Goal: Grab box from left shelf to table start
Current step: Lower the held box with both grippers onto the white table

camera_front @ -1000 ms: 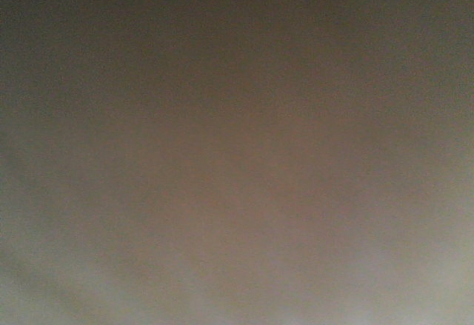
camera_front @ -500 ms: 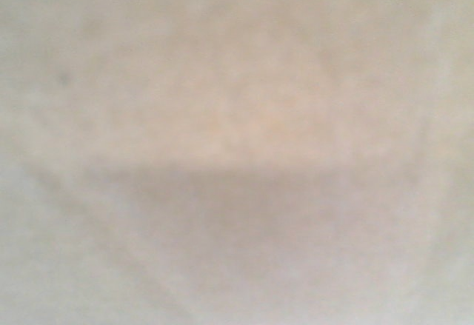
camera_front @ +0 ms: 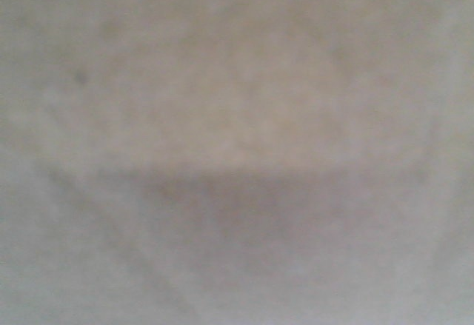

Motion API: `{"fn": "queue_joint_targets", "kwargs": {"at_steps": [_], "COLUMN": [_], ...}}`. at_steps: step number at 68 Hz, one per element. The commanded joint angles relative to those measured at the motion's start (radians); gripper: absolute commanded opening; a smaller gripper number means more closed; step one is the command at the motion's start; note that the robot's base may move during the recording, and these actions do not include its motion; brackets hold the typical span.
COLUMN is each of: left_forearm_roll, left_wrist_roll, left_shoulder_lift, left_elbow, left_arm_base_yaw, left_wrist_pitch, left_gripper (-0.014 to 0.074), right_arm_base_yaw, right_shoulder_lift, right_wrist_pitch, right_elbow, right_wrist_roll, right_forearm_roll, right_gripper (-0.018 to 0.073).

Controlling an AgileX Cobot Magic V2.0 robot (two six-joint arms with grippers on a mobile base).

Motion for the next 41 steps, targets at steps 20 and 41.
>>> {"fn": "queue_joint_targets", "kwargs": {"at_steps": [20, 41], "left_forearm_roll": [0.2, 0.323], "left_wrist_roll": [-0.048, -0.101], "left_shoulder_lift": [0.271, 0.668], "left_elbow": [-0.45, -0.695], "left_arm_base_yaw": [-0.008, -0.008], "left_wrist_pitch": [0.218, 0.321], "left_gripper": [-0.0092, -0.0092], "right_arm_base_yaw": [0.003, 0.003], "right_shoulder_lift": [0.233, 0.555], "right_wrist_pitch": [0.022, 0.016], "right_elbow": [-0.205, -0.291], "right_wrist_roll": [0.002, -0.002], "right_forearm_roll": [0.077, 0.079], "right_gripper": [0.0062, 0.0062]}}
